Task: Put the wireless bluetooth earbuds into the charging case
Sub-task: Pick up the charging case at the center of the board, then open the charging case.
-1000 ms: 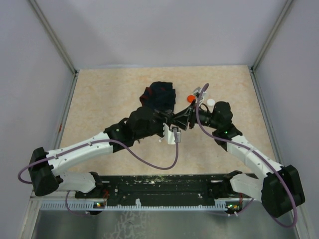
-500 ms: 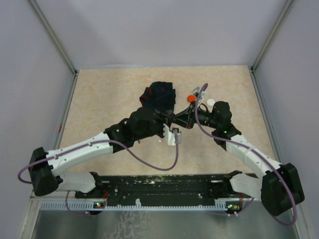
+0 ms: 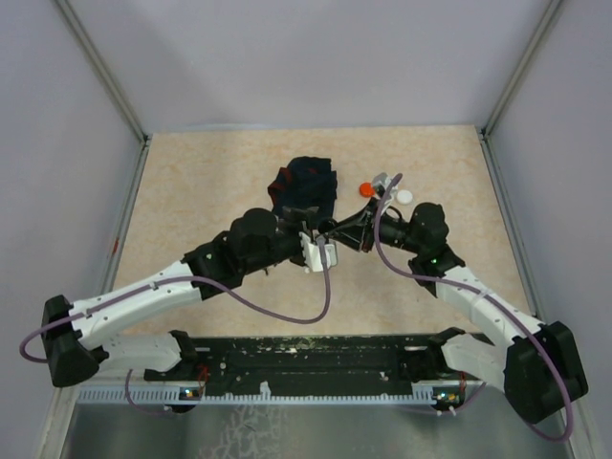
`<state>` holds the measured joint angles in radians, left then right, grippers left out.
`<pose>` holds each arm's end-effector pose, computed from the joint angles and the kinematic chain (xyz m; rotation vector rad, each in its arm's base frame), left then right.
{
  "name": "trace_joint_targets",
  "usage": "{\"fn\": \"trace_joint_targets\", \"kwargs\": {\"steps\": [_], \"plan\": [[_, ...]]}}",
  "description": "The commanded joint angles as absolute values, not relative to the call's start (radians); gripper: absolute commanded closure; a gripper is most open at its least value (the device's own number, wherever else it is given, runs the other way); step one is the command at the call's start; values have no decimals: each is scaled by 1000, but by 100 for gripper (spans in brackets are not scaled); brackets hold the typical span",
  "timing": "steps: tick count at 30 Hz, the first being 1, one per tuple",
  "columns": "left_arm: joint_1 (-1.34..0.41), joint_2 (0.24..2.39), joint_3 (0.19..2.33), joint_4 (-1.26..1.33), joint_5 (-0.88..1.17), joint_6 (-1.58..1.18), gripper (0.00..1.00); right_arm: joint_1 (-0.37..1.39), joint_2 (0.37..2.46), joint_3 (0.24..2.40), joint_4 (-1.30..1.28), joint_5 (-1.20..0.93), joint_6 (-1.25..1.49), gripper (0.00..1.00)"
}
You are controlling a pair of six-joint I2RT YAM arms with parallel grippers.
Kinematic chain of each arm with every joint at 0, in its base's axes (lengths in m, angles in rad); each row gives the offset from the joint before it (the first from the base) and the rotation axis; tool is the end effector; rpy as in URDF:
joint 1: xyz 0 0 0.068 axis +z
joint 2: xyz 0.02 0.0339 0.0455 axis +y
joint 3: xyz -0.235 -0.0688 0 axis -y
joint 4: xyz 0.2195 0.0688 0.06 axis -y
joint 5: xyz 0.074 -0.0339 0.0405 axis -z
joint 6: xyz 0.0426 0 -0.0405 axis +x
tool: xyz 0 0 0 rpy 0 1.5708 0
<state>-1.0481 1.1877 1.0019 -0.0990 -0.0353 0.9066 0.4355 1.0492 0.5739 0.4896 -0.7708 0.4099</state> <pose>0.1365 -0.2339 0.3171 1.5247 1.0581 -0.0656 0.1961 0.1240 0.2717 -0.6694 1.5693 1.2402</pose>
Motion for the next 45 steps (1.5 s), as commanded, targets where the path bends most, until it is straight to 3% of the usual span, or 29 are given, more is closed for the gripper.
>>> {"fn": "trace_joint_targets", "kwargs": {"steps": [1, 10, 21, 34, 45], "plan": [[-1018, 1126, 991, -107, -6, 753, 24, 439, 1005, 565, 597, -764, 368, 100], [-750, 1039, 968, -37, 448, 416, 21, 439, 969, 506, 711, -770, 314, 100], [-684, 1104, 960, 127, 687, 125, 22, 439, 985, 511, 794, -850, 266, 100], [-669, 1196, 947, 237, 793, -46, 27, 446, 1060, 517, 967, -933, 350, 100], [-661, 1202, 946, 232, 724, -70, 36, 458, 1074, 519, 1012, -964, 373, 100]]}}
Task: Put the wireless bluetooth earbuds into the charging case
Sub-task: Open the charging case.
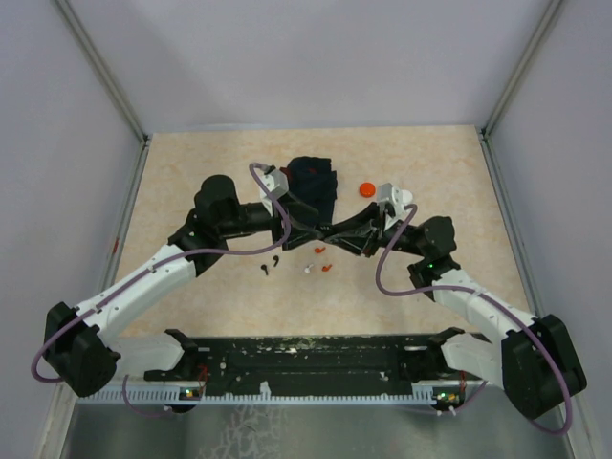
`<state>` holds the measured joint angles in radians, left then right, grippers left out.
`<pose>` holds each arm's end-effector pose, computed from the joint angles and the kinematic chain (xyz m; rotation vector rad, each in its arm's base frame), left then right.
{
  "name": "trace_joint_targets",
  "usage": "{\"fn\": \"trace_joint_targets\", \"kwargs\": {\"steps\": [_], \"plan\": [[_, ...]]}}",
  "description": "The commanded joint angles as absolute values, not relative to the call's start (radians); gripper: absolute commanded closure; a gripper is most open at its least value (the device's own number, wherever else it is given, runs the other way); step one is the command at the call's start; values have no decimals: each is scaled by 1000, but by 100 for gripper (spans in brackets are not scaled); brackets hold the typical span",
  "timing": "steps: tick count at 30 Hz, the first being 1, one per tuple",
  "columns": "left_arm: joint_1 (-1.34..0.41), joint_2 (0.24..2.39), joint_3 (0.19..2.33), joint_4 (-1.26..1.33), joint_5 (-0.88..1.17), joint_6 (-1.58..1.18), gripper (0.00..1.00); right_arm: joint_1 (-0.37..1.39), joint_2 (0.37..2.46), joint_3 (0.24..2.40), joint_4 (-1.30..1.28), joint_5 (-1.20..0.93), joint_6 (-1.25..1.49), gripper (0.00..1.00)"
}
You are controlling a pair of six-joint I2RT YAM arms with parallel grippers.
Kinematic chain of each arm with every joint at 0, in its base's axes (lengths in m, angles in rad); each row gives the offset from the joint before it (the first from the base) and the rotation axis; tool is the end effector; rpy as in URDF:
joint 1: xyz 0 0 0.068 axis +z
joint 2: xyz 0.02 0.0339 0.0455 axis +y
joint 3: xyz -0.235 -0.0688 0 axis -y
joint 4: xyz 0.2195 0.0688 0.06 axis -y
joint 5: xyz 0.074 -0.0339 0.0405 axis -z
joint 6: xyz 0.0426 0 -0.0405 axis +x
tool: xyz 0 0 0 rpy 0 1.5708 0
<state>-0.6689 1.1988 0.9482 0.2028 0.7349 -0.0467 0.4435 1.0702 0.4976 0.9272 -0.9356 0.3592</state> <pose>0.1922 -0.1883 0.3311 1.0651 1.3645 -1.1284 0.1816 0.1242 0.2856 -0.9169 1.1575 1.2265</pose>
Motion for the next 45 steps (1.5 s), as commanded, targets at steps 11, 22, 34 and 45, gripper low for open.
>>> {"fn": "trace_joint_targets", "kwargs": {"steps": [11, 22, 34, 45], "plan": [[-639, 1201, 948, 231, 662, -109, 38, 476, 1085, 521, 1028, -992, 388, 100], [-621, 1204, 949, 229, 625, -133, 37, 489, 1092, 511, 1042, -1009, 399, 100], [-602, 1190, 967, 184, 589, -122, 34, 495, 1070, 497, 1035, -981, 382, 100], [-597, 1060, 950, -10, 467, -64, 28, 495, 1039, 331, 1301, -884, 229, 100]]}}
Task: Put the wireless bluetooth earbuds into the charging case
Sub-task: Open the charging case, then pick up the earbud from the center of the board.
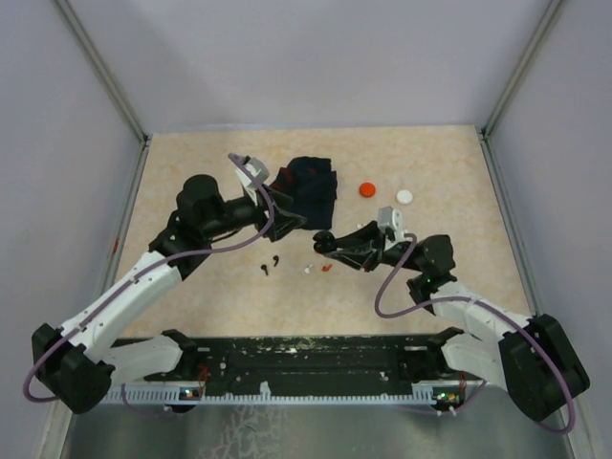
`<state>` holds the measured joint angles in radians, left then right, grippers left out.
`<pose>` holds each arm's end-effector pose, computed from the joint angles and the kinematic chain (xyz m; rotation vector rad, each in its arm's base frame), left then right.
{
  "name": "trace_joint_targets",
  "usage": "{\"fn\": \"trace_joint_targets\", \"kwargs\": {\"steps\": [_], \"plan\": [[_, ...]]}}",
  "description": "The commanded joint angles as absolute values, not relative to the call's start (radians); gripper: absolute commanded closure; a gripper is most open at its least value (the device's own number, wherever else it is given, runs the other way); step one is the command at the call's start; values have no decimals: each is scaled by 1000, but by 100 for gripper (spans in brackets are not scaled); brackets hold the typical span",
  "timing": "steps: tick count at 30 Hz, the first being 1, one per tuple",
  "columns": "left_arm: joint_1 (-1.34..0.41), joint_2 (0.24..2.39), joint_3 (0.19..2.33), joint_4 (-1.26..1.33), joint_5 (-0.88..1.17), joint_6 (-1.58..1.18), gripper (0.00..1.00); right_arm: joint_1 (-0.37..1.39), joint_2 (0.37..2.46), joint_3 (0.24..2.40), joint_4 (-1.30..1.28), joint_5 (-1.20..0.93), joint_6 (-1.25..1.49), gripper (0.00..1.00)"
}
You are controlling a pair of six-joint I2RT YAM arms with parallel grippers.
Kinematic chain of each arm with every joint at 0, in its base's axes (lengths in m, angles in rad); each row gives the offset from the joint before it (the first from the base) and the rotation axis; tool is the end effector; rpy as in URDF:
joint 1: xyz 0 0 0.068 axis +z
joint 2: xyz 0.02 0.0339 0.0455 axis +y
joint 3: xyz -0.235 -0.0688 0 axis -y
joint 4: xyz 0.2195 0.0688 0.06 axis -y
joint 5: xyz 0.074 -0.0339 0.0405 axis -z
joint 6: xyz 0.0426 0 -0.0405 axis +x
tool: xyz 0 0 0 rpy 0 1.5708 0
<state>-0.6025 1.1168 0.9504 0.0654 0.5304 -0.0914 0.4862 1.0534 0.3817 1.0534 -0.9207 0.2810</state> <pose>0.1967 -0.1614 0.3363 0.8335 1.5395 -0.9567 0.1659 0.1260 0.2653 -0.9698 1.0720 1.1813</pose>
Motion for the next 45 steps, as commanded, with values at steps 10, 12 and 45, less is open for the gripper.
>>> {"fn": "trace_joint_targets", "kwargs": {"steps": [10, 12, 45], "plan": [[-597, 1068, 878, -208, 86, -197, 27, 496, 1054, 279, 1381, -834, 199, 100], [-597, 1106, 887, -281, 29, -240, 27, 495, 1047, 270, 1378, -820, 182, 100], [-598, 1590, 947, -478, -149, -446, 50, 496, 1009, 230, 1363, -776, 169, 100]]}}
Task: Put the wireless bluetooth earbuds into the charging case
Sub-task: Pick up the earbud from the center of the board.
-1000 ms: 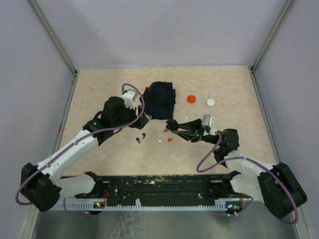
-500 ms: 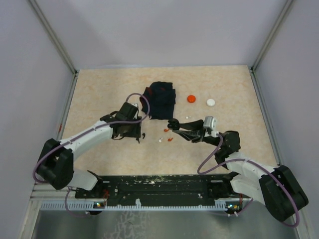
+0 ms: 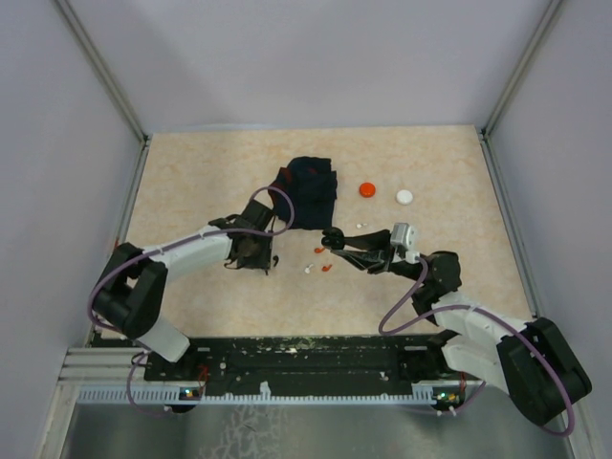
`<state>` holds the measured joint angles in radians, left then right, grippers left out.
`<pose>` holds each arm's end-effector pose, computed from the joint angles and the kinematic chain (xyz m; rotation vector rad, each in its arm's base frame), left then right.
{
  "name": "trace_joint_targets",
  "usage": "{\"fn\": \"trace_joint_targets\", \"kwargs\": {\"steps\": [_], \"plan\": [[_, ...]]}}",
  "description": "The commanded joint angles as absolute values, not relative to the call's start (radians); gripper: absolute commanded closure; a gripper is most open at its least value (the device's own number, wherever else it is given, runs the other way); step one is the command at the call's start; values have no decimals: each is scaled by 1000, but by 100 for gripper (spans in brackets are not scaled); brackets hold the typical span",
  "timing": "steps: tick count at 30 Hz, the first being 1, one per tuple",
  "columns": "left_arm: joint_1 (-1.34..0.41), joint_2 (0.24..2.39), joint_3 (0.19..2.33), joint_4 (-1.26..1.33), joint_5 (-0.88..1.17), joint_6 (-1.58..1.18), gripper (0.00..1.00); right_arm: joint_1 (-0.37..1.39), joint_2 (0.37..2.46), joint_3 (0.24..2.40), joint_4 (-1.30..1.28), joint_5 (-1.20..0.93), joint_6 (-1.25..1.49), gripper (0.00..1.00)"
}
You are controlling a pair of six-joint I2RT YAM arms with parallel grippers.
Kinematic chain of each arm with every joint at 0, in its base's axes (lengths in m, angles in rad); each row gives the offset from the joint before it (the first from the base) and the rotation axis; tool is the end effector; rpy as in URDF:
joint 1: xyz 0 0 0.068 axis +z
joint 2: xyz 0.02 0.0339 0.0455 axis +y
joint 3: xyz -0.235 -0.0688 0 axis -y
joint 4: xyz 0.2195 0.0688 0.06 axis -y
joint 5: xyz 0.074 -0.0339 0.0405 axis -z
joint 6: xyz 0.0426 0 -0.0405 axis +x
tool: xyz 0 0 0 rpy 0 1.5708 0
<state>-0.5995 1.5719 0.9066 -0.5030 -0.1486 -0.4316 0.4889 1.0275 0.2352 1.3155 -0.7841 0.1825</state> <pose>0.2310 -0.1502 0.1534 0.1868 2.7117 -0.0973 0.1497 0.1137 0.2526 -0.8880 0.9077 0.9920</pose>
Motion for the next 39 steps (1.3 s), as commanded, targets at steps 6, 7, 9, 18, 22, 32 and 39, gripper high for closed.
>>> {"fn": "trace_joint_targets", "kwargs": {"steps": [6, 7, 9, 18, 22, 32, 39], "plan": [[-598, 1632, 959, -475, -147, -442, 54, 495, 999, 229, 1351, -768, 162, 100], [-598, 1636, 958, -476, -145, -442, 55, 495, 997, 228, 1345, -766, 160, 100], [-598, 1642, 956, -477, -142, -443, 57, 495, 994, 228, 1340, -764, 155, 100], [-600, 1656, 949, -485, -116, -445, 65, 495, 984, 229, 1333, -757, 156, 100], [-607, 1655, 942, -496, -119, -448, 66, 495, 976, 227, 1328, -755, 156, 100], [-618, 1671, 947, -507, -124, -443, 73, 495, 975, 229, 1328, -758, 156, 100], [-620, 1623, 929, -496, -146, -440, 78, 495, 976, 226, 1324, -755, 154, 100]]}}
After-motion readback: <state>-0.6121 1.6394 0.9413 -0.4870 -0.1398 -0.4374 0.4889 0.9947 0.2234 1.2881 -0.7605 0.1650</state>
